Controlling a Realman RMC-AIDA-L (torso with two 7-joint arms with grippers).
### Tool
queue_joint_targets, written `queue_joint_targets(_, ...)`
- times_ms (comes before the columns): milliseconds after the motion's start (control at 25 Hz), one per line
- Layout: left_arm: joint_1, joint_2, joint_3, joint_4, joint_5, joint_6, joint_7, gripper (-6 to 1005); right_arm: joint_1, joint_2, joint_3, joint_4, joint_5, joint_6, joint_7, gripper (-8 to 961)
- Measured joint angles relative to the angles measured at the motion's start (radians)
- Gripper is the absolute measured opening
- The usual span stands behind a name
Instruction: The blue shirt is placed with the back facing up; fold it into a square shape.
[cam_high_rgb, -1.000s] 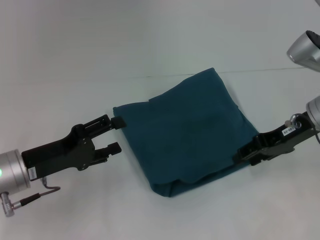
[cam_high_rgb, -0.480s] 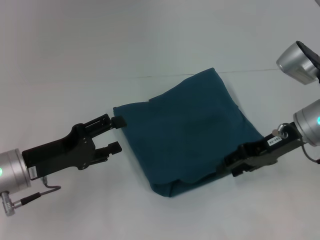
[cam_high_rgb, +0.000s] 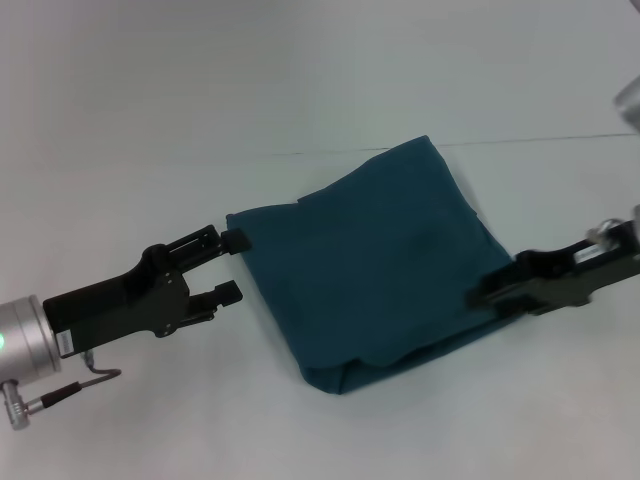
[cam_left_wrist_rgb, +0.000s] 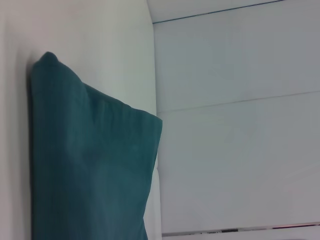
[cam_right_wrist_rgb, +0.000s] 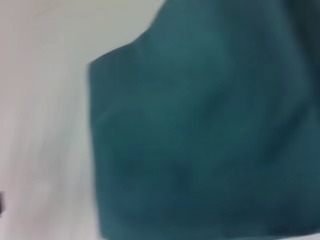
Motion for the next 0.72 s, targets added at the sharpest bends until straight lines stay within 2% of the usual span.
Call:
queue_joint_targets(120,0.0,0.0,0.0,-0.001,0.0,-0.002,0.0,903,-0.003,-0.05,0.0,-0.004,-0.017,0.001,0.029,585)
queue_joint_targets(240,-0.001,-0.001,0.0,-0.002,-0.001,-0.003,0.002,903,-0.004,-0.077,0.0,-0.005,-0.042,0.006,0.043,585)
queue_joint_targets(360,-0.001,-0.002,-0.002,-0.003,-0.001,-0.005,0.002,904,-0.003,-0.076,0.0,0.0,-0.077,0.025,0.049,585)
queue_joint_targets(720,-0.001,-0.003,-0.003,-0.004,-0.001,-0.008,0.002,904,0.001,-0.027,-0.009,0.009,-0.111,0.111,0.055,584)
